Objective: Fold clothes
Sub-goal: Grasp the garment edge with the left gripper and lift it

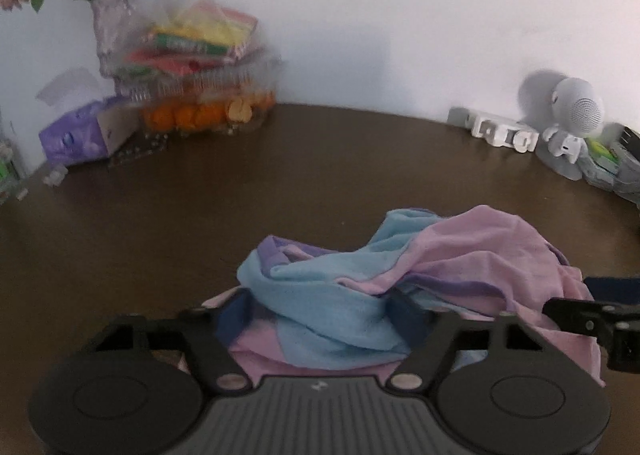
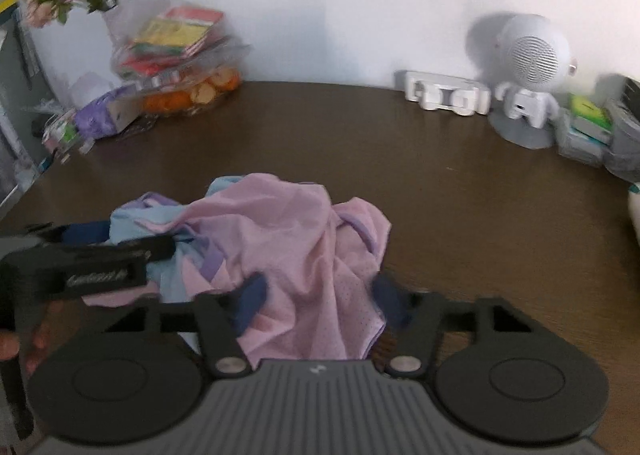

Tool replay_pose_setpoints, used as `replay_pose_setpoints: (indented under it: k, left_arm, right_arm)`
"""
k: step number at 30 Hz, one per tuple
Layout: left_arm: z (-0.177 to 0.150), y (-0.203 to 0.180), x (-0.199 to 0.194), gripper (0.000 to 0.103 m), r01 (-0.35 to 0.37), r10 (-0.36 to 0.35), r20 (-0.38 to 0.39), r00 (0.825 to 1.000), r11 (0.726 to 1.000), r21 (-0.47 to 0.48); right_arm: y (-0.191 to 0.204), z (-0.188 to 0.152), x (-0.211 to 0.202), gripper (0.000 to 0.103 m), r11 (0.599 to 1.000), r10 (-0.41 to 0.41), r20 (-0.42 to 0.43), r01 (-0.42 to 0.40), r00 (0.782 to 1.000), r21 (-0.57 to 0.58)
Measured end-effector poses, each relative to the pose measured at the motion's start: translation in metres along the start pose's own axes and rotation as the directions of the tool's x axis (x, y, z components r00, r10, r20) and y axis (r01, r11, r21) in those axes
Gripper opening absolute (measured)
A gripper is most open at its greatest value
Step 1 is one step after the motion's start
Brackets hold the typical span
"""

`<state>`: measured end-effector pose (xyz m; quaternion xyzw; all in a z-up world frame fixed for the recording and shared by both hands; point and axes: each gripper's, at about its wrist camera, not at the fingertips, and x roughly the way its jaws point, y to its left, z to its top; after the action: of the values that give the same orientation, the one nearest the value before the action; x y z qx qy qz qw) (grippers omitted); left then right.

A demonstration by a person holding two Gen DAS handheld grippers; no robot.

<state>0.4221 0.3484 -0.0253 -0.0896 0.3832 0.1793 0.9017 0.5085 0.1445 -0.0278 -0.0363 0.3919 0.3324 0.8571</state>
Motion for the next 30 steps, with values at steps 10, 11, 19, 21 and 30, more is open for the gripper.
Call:
replay_pose_setpoints:
  k: [10,11,19,21,30]
  left_arm:
    - [-0.010,-0.014,-0.054,0.012,0.173,-0.173,0.129,0.977,0.985,0.008]
    - [-0.010,-0.018,-0.068,0.012,0.192,-0.192,0.151,0.970,0.981,0.018]
    - [-0.028,-0.061,-0.222,0.012,0.333,-0.380,0.325,0.866,0.923,0.190]
    - [-0.044,-0.072,-0.267,0.012,0.368,-0.436,0.331,0.837,0.896,0.250]
    - [-0.117,-0.127,-0.369,0.012,0.476,-0.591,0.092,0.801,0.723,0.500]
  right_arm:
    - [-0.008,0.001,-0.083,0.002,0.990,0.132,0.166,-0.140,0.977,0.035]
    - [-0.011,0.001,-0.101,0.002,0.989,0.137,0.193,-0.146,0.972,0.032]
    - [-0.037,-0.028,-0.281,0.002,0.989,0.128,0.394,-0.145,0.910,0.013]
    - [-0.039,-0.049,-0.328,0.002,0.990,0.131,0.427,-0.143,0.895,-0.004]
    - [-0.038,-0.156,-0.465,0.002,0.998,0.066,0.396,-0.061,0.916,-0.025]
